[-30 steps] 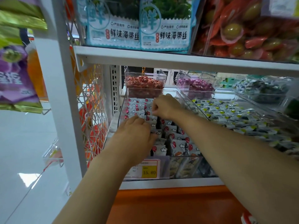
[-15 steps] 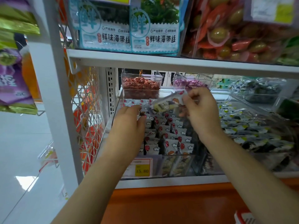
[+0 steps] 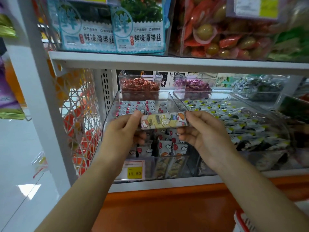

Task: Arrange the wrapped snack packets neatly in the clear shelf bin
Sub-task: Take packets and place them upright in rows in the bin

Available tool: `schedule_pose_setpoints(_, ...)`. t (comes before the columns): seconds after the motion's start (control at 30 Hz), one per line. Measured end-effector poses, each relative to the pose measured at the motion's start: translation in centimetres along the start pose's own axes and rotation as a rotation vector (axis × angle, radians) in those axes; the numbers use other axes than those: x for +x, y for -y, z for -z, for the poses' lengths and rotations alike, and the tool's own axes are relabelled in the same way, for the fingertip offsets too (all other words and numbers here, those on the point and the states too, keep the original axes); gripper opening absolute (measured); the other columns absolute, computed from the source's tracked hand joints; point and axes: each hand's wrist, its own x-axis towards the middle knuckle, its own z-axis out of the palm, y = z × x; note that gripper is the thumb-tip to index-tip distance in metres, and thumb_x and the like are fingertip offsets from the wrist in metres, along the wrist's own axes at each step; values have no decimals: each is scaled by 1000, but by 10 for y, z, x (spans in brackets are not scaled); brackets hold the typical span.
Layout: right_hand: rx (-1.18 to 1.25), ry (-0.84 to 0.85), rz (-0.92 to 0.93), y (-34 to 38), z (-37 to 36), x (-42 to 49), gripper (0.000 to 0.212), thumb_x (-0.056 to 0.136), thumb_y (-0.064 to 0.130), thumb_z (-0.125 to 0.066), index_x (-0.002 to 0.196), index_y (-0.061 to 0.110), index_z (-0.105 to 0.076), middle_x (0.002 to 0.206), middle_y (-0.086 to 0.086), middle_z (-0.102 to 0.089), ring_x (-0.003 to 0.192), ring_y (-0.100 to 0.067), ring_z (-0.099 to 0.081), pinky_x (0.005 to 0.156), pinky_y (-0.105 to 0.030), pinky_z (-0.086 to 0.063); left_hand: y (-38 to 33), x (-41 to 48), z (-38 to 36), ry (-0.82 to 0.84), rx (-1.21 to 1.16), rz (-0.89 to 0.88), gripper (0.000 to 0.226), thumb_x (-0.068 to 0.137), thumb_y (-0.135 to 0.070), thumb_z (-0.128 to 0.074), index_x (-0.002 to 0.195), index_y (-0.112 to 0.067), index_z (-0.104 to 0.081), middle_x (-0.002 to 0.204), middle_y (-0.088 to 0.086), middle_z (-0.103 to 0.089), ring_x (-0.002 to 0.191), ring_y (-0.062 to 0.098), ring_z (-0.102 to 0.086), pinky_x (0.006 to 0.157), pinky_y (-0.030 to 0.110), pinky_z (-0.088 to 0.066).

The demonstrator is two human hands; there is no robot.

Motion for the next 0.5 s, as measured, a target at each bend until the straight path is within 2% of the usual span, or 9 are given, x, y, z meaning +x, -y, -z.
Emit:
schedule_pose_setpoints(0.2, 149, -19, -100, 2, 1, 0, 12, 90, 8, -53, 83, 4, -63, 57, -5, -66, 47, -13, -61, 42, -20, -49, -1, 1, -1, 17, -206, 109, 35, 94, -31, -50, 66, -11, -57, 51, 0, -54, 44, 8, -49, 49, 19, -47)
schedule_pose_setpoints(0.27, 206, -13, -127, 3, 0, -1, 15, 91, 7, -50, 84, 3, -62, 57, -4, -66, 45, -12, -61, 40, -19, -48, -2, 2, -1, 25, -334, 158, 25, 94, -26, -51, 77, -10, -60, 53, 1, -52, 43, 7, -48, 47, 16, -47)
schedule_pose_setpoints(0.3, 219, -12, -130, 3, 0, -1, 15, 92, 7, -49, 85, 3, -61, 57, -3, -67, 44, -12, -61, 40, -19, -48, -3, 3, -2, 30, -394, 183, 20, 94, -24, -51, 95, -8, -63, 56, 1, -53, 44, 6, -49, 46, 14, -47)
schedule_pose_setpoints(0.33, 221, -13, -125, 3, 0, -1, 15, 93, 7, -48, 86, 3, -60, 58, -1, -67, 44, -12, -61, 40, -19, -48, -2, 3, -2, 36, -430, 195, 28, 94, -22, -52, 114, -5, -59, 60, 0, -55, 45, 5, -50, 46, 14, -47)
schedule_pose_setpoints(0.37, 217, -15, -115, 4, -1, -1, 14, 94, 6, -47, 86, 3, -59, 58, -1, -68, 44, -12, -61, 40, -19, -49, -2, 4, -2, 44, -447, 203, 35, 94, -21, -52, 125, -4, -54, 63, 0, -57, 47, 5, -52, 46, 14, -47)
schedule_pose_setpoints(0.4, 209, -18, -103, 3, -1, -1, 14, 94, 6, -47, 86, 3, -58, 57, -1, -67, 44, -12, -61, 40, -19, -49, -1, 4, -1, 54, -434, 188, 35, 94, -20, -51, 125, -4, -55, 66, 0, -60, 50, 5, -54, 47, 14, -48)
schedule_pose_setpoints(0.5, 147, -50, -57, 4, 1, -1, 14, 93, 6, -50, 82, 2, -59, 54, -6, -64, 44, -13, -61, 40, -20, -49, -5, 2, 0, 112, -378, 88, 26, 87, -26, -57, 108, -14, -67, 77, -5, -65, 57, 6, -59, 53, 16, -50)
